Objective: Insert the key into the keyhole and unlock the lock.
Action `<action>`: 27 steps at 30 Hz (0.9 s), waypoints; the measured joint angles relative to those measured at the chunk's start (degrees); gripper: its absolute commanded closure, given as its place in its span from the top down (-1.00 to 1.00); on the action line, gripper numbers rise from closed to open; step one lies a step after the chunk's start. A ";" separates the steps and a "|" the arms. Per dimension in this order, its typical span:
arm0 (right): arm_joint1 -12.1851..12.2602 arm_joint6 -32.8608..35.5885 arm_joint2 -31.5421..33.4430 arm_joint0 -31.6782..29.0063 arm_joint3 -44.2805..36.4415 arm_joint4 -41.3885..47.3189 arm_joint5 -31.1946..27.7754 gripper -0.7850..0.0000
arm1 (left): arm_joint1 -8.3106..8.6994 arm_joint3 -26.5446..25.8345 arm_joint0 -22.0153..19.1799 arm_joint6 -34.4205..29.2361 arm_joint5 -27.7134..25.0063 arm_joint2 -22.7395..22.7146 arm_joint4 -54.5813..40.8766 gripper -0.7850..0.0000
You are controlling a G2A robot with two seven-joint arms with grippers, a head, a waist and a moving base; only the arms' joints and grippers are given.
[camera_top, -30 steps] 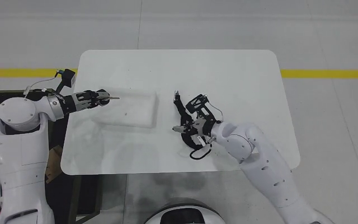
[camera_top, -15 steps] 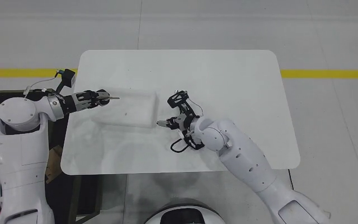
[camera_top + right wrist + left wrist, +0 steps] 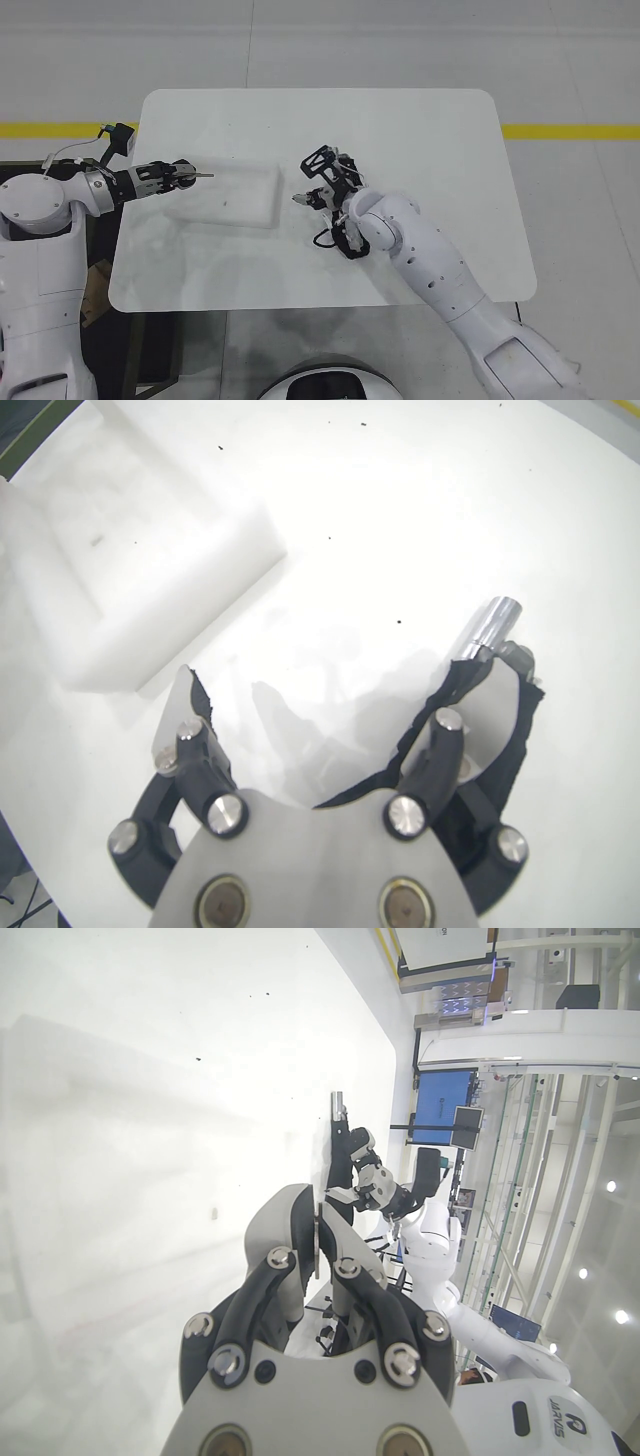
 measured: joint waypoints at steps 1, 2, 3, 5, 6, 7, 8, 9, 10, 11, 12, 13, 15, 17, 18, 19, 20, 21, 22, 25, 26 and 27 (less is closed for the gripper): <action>-0.20 -0.35 0.33 0.08 0.20 -0.69 0.17 1.00 | 0.00 0.00 0.00 0.00 0.00 0.00 0.00 -1.00; -0.41 -0.44 0.76 0.22 0.36 -0.93 0.22 1.00 | 0.00 0.00 0.00 0.00 0.00 0.00 0.00 -1.00; -0.68 -0.16 1.47 0.57 0.55 -0.95 0.12 1.00 | 0.00 0.00 0.00 0.00 0.00 0.00 0.00 -1.00; -1.05 1.15 2.94 1.41 0.90 -0.25 0.35 1.00 | 0.00 0.00 0.00 0.00 0.00 0.00 0.00 -1.00; -1.32 2.65 3.99 2.19 1.25 0.54 0.66 1.00 | 0.00 0.00 0.00 0.00 0.00 0.00 0.00 -1.00; -1.54 4.23 4.70 2.87 1.68 1.35 0.73 1.00 | 0.00 0.00 0.00 0.00 0.00 0.00 0.00 -1.00; -1.77 6.43 5.27 3.70 2.43 2.19 0.76 1.00 | 0.00 0.00 0.00 0.00 0.00 0.00 0.00 -1.00; -2.08 10.04 5.70 5.15 3.71 2.60 0.99 1.00 | 0.00 0.00 0.00 0.00 0.00 0.00 0.00 -1.00; -2.36 12.41 5.84 6.27 4.66 2.41 1.26 1.00 | 0.00 0.00 0.00 0.00 0.00 0.00 0.00 -1.00; -2.67 14.38 5.91 7.23 5.65 2.47 1.38 0.46 | 0.00 0.00 0.00 0.00 0.00 0.00 0.00 -1.00; -3.11 17.10 5.98 8.47 7.11 3.45 1.18 0.32 | 0.00 0.00 0.00 0.00 0.00 0.00 0.00 -1.00; -3.44 19.09 5.99 9.48 8.21 4.26 0.87 0.38 | 0.00 0.00 0.00 0.00 0.00 0.00 0.00 -1.00; -4.22 22.90 5.76 11.49 10.60 5.43 0.36 0.33 | 0.00 0.00 0.00 0.00 0.00 0.00 0.00 -1.00; -4.91 25.19 5.38 12.75 12.31 5.74 0.34 0.29 | 0.00 0.00 0.00 0.00 0.00 0.00 0.00 -1.00; -5.37 26.28 5.13 13.39 13.37 5.78 0.57 0.29 | 0.00 0.00 0.00 0.00 0.00 0.00 0.00 -1.00; -5.70 26.82 4.94 13.80 14.09 5.69 0.77 0.20 | 0.00 0.00 0.00 0.00 0.00 0.00 0.00 -1.00; -6.03 26.96 4.81 14.12 14.69 5.59 0.92 0.08 | 0.00 0.00 0.00 0.00 0.00 0.00 0.00 -1.00; -6.43 26.84 4.76 14.41 15.35 5.52 1.00 0.04 | 0.00 0.00 0.00 0.00 0.00 0.00 0.00 -1.00; -6.72 26.72 4.76 14.58 15.79 5.44 1.01 0.00 | 0.00 0.00 0.00 0.00 0.00 0.00 0.00 -1.00; -7.59 26.36 4.91 15.04 17.25 4.85 1.34 -0.30 | 0.00 0.00 0.00 0.00 0.00 0.00 0.00 -1.00; -7.83 26.01 4.87 15.16 17.74 4.14 1.69 -0.29 | 0.00 0.00 0.00 0.00 0.00 0.00 0.00 -1.00; -8.16 25.39 4.86 15.26 18.38 3.26 2.15 -0.43 | 0.00 0.00 0.00 0.00 0.00 0.00 0.00 -1.00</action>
